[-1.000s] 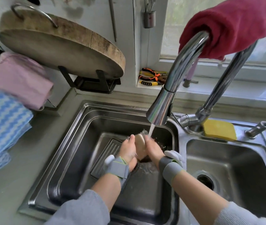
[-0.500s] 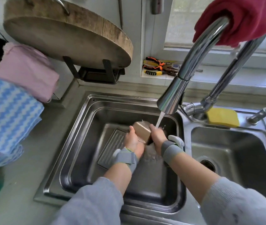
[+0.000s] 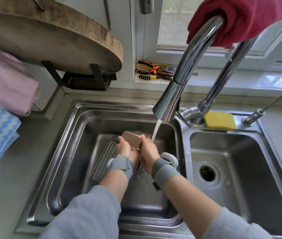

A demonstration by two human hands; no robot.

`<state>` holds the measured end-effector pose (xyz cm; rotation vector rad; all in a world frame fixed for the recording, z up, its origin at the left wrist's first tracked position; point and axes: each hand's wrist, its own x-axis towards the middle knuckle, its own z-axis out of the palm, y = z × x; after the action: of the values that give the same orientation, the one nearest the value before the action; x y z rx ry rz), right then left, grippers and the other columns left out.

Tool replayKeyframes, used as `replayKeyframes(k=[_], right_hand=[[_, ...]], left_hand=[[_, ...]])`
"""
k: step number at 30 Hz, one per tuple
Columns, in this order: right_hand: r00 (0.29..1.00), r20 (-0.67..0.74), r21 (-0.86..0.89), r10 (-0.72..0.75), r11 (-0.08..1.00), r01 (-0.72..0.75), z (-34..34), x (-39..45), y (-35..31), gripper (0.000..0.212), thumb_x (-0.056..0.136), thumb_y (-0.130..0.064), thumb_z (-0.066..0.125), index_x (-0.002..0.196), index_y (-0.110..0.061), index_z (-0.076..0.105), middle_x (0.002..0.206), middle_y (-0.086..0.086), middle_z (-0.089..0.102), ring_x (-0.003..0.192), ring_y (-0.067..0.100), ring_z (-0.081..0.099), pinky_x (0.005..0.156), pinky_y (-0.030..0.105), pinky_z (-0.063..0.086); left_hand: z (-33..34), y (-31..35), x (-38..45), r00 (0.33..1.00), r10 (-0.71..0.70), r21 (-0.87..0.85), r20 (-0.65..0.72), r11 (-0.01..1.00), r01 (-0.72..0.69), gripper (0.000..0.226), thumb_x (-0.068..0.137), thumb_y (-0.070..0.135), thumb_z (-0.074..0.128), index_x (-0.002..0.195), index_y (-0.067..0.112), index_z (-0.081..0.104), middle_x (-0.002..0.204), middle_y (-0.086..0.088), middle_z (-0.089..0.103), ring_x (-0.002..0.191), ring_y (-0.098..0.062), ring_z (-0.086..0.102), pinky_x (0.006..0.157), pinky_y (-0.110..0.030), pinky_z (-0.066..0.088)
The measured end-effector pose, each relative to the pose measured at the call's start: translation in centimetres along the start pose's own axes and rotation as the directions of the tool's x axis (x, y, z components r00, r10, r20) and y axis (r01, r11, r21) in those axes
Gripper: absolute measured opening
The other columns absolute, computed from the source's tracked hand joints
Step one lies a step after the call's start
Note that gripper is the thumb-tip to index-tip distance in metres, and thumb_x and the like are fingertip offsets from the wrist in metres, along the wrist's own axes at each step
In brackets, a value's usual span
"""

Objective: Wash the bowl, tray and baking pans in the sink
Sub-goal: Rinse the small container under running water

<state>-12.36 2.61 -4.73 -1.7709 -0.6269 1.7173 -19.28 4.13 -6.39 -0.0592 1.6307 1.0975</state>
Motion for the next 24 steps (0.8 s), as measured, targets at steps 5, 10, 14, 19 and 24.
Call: replayKeyframes(k=[5,10,14,19,24], right_hand=[[0.950,-0.289,0.138,0.121,0.987,-0.084,-3.7,4.0,0.6,0.079,0.073,-0.046,0.066,0.134,-0.003,0.039,0.137,0.019,0.046,0.120,0.038,0.051,0.098,0.046,0.045],[0.991,-0.015,0.375,0.132,0.920,-0.117,-4.5,2.2,0.4,0.037,0.088,-0.023,0.067,0.117,-0.003,0.059,0.109,0.015,0.057,0.092,0.030,0.057,0.072,0.045,0.050],[0.991,0.039,0.534,0.132,0.835,-0.132,-3.4,1.7,0.2,0.018,0.099,-0.024,0.050,0.104,-0.009,0.058,0.086,0.009,0.055,0.078,0.023,0.054,0.090,0.053,0.046],[0.991,0.001,0.532,0.130,0.839,-0.111,-3.6,0.6,-0.7,0.019,0.099,-0.013,0.043,0.085,-0.006,0.054,0.074,0.010,0.052,0.069,0.021,0.053,0.071,0.042,0.048],[0.999,0.022,0.401,0.048,0.914,-0.053,-4.6,0.3,-0.8,0.021,0.093,0.000,0.037,0.085,0.004,0.055,0.079,0.019,0.056,0.074,0.028,0.056,0.074,0.039,0.049]], left_hand=[[-2.1,-1.7,-1.8,0.994,-0.087,-0.215,0.062,0.972,0.098,0.045,0.103,0.029,0.036,0.131,-0.004,0.047,0.124,-0.014,0.058,0.114,-0.030,0.057,0.091,-0.045,0.051],[-5.7,-2.8,-0.8,0.990,-0.139,-0.031,-0.015,0.990,0.139,0.045,0.101,0.030,0.039,0.130,-0.003,0.048,0.099,-0.017,0.063,0.079,-0.028,0.059,0.055,-0.031,0.052],[-6.6,-2.0,-0.4,0.979,-0.138,0.272,0.148,0.958,0.094,0.068,0.089,0.069,0.032,0.107,0.011,0.061,0.078,-0.010,0.070,0.070,-0.018,0.068,0.054,-0.025,0.051],[-4.4,-1.2,-1.3,0.949,0.083,0.593,0.305,0.763,-0.257,0.060,0.085,0.060,0.053,0.128,0.017,0.050,0.123,-0.001,0.056,0.111,-0.021,0.056,0.093,-0.029,0.042],[-1.2,-2.8,-3.4,0.882,0.195,0.679,0.429,0.574,-0.457,0.070,0.086,0.060,0.047,0.146,0.027,0.034,0.152,-0.007,0.032,0.140,-0.025,0.031,0.117,-0.037,0.024]])
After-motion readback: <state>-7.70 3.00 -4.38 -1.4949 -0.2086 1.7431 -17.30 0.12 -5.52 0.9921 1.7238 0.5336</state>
